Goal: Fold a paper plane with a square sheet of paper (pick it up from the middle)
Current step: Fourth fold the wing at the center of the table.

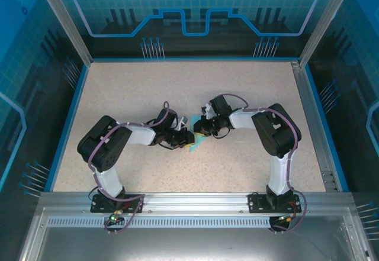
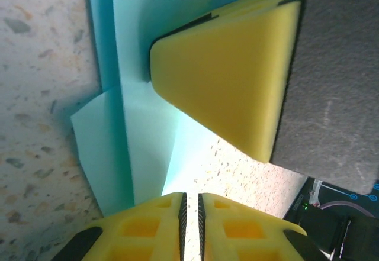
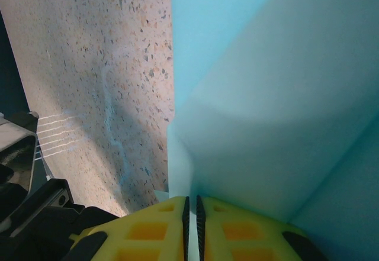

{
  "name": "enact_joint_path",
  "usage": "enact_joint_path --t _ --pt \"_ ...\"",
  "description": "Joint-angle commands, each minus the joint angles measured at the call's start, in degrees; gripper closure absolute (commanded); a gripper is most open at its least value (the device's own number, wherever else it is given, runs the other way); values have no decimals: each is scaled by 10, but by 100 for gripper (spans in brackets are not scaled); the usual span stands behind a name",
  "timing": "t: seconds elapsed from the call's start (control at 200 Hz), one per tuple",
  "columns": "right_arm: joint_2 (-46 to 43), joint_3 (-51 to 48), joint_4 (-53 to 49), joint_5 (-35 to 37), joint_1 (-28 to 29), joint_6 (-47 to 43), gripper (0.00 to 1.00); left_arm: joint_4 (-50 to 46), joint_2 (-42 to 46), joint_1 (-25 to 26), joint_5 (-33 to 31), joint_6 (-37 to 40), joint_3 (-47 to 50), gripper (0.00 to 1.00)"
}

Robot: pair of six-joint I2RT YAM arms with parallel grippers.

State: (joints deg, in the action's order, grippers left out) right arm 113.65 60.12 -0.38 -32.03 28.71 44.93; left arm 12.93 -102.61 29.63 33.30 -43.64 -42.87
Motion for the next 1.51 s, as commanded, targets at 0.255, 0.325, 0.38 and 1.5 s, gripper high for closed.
enact_joint_path --t 0.255,0.325,0.38,1.5 --pt "33 -11 -41 30 -9 -15 85 -63 -14 4 70 35 15 82" --pt "35 -10 -43 30 -8 -15 85 -79 -21 7 76 46 10 82" --pt "35 -10 -44 31 -8 -15 85 -93 -22 6 77 53 9 82" --pt "34 -11 -42 38 -4 -9 86 -141 47 21 -70 26 -74 83"
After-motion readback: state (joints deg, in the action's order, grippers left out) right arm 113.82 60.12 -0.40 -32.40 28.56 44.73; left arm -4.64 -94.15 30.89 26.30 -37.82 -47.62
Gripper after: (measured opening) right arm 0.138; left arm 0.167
